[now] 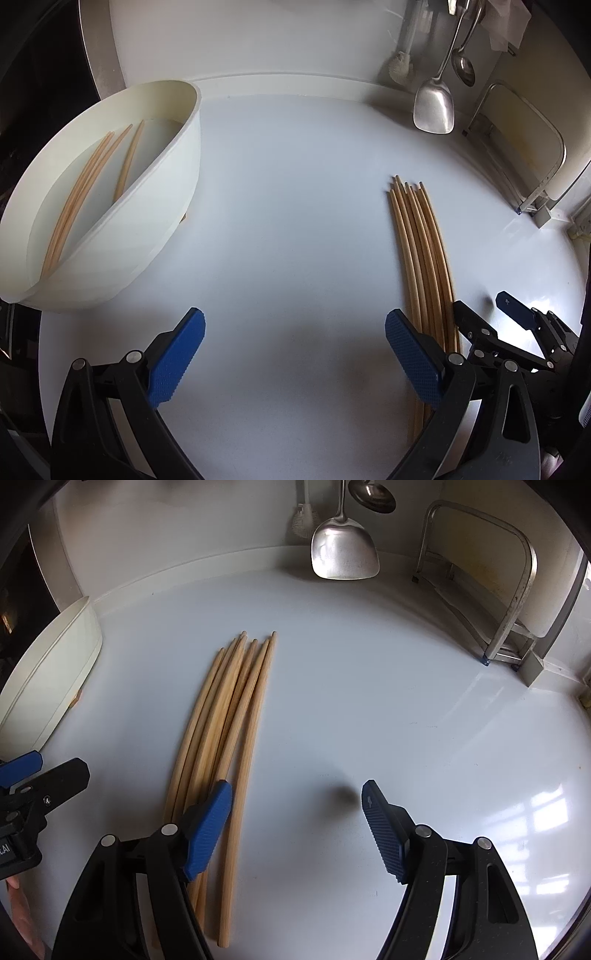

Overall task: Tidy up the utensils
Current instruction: 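Push the right tool into the bundle, separating one chopstick from the rest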

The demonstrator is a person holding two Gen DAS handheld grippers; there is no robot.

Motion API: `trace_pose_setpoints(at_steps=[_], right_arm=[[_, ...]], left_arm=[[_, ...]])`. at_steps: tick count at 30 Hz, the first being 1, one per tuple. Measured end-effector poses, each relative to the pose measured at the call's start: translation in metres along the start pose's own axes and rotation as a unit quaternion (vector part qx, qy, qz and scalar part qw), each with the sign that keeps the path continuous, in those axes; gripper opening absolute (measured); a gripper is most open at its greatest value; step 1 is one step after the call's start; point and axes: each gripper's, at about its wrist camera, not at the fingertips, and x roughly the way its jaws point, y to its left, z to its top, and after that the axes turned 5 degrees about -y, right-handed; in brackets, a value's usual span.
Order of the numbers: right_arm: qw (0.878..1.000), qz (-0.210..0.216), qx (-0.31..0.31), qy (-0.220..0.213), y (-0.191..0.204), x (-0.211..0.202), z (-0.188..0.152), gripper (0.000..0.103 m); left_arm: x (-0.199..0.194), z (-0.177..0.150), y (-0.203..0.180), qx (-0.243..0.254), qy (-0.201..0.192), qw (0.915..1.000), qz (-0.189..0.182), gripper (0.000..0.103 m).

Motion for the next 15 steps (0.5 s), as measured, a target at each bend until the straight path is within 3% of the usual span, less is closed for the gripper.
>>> trace_pose_setpoints(at_steps=[15], right_arm=[[1.0,-0.015,0.017,-0.012,-0.031,-0.001,-0.009,0.07]], left_arm=[[0.014,0.0,-0.025,0.024,0.002,0.9997,-0.006,0.096]])
